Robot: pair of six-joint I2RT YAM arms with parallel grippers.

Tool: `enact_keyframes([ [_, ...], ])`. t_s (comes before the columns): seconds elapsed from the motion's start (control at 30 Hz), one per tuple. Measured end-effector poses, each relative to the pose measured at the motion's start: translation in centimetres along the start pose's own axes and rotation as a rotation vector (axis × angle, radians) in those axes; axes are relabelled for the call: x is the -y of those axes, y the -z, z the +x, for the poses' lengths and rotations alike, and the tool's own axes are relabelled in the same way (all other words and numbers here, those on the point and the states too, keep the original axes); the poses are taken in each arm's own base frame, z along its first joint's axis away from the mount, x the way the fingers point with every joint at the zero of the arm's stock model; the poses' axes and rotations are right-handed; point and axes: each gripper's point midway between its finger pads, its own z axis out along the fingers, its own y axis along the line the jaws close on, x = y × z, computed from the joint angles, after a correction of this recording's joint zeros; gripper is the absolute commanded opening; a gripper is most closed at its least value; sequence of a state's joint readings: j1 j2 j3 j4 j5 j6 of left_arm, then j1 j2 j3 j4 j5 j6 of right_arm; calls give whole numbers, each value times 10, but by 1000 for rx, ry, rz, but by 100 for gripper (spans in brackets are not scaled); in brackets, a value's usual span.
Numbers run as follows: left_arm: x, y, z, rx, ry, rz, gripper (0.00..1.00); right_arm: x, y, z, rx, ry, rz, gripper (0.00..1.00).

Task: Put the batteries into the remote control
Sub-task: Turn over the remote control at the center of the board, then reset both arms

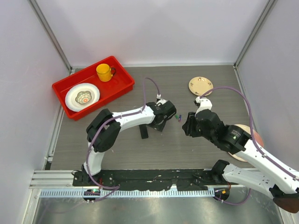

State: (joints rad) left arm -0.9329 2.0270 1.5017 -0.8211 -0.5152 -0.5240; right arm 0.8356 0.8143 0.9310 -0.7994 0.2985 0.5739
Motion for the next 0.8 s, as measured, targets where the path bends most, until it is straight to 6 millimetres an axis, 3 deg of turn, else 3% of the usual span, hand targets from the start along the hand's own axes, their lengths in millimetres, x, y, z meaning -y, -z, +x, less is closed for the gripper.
enact_keyframes([
  [0.13, 5, 34, -11, 68, 17, 68, 100, 2, 0, 0, 2, 1, 9, 36],
  [0.23, -9, 78, -22, 180, 95, 157, 100, 4, 2, -3, 19, -2, 18, 37],
  [0.37, -57, 140, -21, 381, 275, 271, 100, 6, 7, -12, 101, -29, -4, 39],
  [0.43, -91, 158, -14, 470, 405, 307, 100, 9, 5, -10, 121, -36, -8, 40],
  [0.53, -141, 157, 2, 534, 607, 302, 100, 11, -2, -5, 123, -35, -2, 40],
  [0.63, -169, 140, 27, 519, 728, 262, 100, 8, -12, -3, 108, -27, 8, 40],
  [0.8, -164, 133, 40, 471, 764, 288, 100, 2, -29, -2, 85, -16, 21, 40],
])
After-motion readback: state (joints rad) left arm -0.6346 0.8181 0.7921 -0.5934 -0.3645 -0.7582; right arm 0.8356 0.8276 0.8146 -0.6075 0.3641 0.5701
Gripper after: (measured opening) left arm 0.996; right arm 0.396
